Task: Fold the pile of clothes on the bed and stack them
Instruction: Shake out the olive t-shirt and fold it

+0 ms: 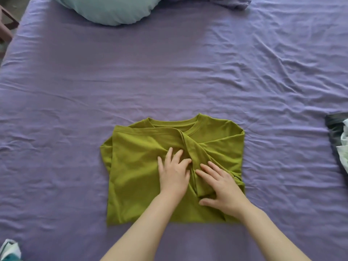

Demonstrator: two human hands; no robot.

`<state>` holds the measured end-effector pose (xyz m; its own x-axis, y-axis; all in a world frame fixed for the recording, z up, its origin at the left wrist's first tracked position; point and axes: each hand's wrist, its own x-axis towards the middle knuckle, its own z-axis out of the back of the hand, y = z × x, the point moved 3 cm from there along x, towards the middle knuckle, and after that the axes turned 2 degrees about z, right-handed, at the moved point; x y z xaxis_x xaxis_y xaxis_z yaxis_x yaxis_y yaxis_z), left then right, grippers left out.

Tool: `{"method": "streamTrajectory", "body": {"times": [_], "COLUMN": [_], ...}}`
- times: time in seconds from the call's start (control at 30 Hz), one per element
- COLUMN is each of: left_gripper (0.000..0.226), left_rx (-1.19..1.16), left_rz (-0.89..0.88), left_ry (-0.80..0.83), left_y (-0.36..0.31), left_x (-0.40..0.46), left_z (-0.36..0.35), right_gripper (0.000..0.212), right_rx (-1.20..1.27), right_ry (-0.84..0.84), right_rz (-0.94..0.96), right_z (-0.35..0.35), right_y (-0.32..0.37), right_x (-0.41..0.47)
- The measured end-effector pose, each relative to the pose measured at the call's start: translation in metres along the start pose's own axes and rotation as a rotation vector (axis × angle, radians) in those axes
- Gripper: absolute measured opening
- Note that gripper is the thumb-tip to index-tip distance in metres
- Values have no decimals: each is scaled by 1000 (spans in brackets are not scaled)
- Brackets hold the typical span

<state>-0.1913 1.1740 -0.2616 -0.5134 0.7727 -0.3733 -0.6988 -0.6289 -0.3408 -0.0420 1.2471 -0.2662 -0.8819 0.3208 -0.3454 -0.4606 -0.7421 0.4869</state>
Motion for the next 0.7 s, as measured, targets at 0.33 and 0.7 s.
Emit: {"method": "streamTrajectory", "body": {"times": [0.33, 0.7], "left_gripper": [64, 70], "left_rx": [184, 250], "left_rz": [-4, -35], "left_ry": [22, 59], "left_y": [-4, -61], "left_x": [17, 55], "left_z": [11, -15], "right_gripper": [14, 32], "right_rx": [642, 337], "right_ry": [-725, -592], "right_rz": [-420, -711], "right_z": [72, 95], "right_y": [-49, -108], "right_x": [19, 58]}}
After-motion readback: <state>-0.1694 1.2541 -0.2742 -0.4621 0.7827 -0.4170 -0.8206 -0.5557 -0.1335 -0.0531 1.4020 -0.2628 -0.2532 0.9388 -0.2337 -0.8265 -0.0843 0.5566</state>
